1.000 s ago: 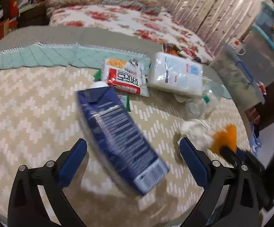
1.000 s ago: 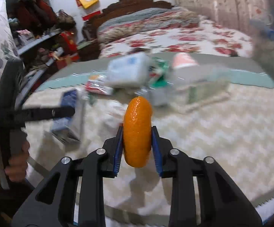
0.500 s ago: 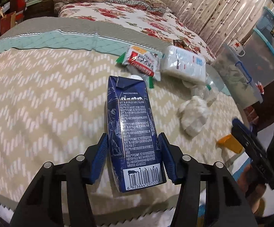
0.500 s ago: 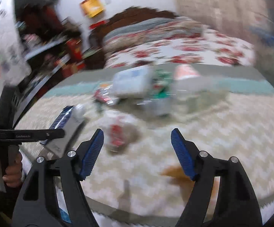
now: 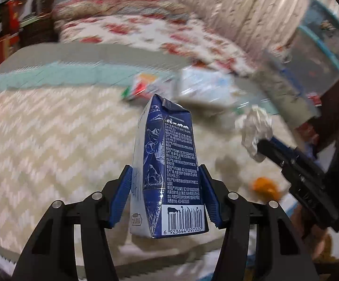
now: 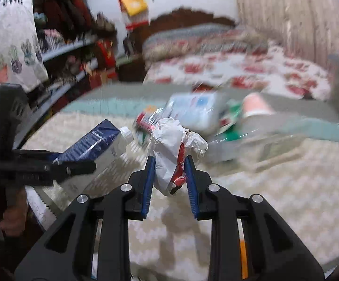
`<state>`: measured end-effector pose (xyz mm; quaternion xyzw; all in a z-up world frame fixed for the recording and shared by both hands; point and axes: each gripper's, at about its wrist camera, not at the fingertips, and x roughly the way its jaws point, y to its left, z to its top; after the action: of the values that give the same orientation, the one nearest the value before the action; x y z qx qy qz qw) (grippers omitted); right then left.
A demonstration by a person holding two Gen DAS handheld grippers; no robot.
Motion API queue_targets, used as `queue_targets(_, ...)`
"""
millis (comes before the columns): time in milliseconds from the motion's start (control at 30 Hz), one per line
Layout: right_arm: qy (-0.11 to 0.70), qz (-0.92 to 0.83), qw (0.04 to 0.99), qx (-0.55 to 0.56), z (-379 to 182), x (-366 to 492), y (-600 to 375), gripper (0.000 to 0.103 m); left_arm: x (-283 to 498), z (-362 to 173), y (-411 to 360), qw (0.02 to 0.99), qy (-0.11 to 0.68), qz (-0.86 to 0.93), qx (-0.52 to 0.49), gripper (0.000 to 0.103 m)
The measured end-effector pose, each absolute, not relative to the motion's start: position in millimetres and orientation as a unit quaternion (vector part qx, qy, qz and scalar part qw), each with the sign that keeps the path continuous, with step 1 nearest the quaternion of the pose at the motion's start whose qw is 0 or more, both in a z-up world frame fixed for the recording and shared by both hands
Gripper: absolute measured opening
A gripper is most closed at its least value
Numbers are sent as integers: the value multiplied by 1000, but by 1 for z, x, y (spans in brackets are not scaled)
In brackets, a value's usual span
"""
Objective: Collect trash
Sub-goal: 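Grasp a crumpled white wrapper with the right tool, carry both items to the wastebasket and release, then return both tools to the bed and reach toward the remaining trash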
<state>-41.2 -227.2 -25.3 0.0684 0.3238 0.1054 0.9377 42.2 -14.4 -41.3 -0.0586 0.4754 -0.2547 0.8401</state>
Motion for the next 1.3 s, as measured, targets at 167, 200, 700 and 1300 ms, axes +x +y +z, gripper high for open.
queue_targets(167,289,12,948,133,-22,-80,-320,29,46,-16,-75,810,471,-345,-49,54)
queue_targets(200,285,-11,946,156,-26,-88,-344,29,47,-13,-97,799,476,-366,-39,54)
queue_targets(700,244,-219,881,341,-86,-202,-617,29,29,-13,-497,646,510,-555,126,54)
queue_targets(1300,180,-257,846,431,-111,-242,-658,66,1,-9,-545,720,425,-519,177,61)
